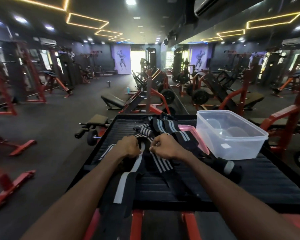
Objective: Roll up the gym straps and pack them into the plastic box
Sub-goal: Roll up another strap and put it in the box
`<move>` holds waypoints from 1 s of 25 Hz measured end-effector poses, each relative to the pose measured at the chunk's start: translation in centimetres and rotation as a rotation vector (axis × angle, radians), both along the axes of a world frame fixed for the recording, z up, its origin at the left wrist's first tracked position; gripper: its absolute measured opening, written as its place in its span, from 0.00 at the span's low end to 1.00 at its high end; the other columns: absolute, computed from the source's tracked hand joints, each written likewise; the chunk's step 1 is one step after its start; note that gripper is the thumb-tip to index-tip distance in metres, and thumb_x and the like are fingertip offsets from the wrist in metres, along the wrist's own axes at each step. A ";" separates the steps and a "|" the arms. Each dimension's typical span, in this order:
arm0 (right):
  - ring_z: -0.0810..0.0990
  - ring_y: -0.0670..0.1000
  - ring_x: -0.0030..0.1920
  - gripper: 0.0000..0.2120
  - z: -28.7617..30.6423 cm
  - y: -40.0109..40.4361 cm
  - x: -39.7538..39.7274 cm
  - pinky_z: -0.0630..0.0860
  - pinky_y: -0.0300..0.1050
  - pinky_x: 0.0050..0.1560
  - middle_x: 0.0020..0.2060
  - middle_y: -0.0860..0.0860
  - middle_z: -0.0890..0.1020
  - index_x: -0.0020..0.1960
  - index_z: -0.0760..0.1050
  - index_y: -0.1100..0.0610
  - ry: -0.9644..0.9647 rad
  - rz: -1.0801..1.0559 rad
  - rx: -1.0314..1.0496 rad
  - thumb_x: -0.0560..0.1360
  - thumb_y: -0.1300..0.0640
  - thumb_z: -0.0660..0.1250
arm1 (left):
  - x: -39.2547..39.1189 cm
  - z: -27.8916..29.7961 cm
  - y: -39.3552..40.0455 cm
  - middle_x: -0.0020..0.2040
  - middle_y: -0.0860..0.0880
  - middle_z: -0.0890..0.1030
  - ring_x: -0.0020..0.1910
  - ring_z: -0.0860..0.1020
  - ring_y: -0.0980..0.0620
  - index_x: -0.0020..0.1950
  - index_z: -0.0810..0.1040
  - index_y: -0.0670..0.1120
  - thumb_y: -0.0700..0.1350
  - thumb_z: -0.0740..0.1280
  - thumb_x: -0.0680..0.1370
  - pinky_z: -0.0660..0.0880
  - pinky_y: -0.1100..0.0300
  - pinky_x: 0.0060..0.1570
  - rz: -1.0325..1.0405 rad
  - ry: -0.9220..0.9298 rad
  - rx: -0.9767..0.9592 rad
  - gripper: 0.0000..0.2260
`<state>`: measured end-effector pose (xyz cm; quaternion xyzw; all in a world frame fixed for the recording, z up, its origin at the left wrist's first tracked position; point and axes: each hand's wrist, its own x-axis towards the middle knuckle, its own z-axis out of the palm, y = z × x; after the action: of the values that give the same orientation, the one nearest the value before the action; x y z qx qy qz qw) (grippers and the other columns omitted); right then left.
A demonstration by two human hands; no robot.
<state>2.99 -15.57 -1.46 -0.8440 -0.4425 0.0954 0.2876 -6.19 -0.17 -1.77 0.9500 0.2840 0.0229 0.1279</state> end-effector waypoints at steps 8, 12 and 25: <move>0.75 0.60 0.64 0.30 -3.3 4.3 -0.7 0.75 0.50 0.61 0.65 0.59 0.74 0.69 0.64 0.59 0.246 -0.199 0.065 0.73 0.51 0.72 | -1.5 -0.9 1.0 0.39 0.46 0.82 0.34 0.77 0.50 0.49 0.83 0.42 0.46 0.70 0.74 0.72 0.64 0.27 0.093 -0.072 -0.230 0.08; 0.81 0.54 0.52 0.14 -3.7 4.5 -1.0 0.79 0.48 0.49 0.51 0.55 0.81 0.53 0.74 0.58 0.363 -0.296 0.215 0.70 0.58 0.72 | -1.8 -0.7 1.3 0.38 0.46 0.81 0.33 0.78 0.50 0.43 0.81 0.41 0.45 0.71 0.76 0.73 0.64 0.28 0.136 -0.135 -0.302 0.07; 0.81 0.58 0.43 0.07 0.6 0.1 -0.1 0.78 0.50 0.45 0.40 0.59 0.83 0.42 0.79 0.60 0.940 -0.211 0.433 0.66 0.65 0.64 | -0.4 0.2 1.0 0.53 0.47 0.85 0.48 0.82 0.50 0.59 0.82 0.49 0.48 0.68 0.79 0.79 0.49 0.56 0.016 -0.591 -0.502 0.10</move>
<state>2.93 -15.44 -0.87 -0.6714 -0.1881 0.3407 0.6307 -6.57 0.83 -1.60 0.8393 0.2392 0.2265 0.4324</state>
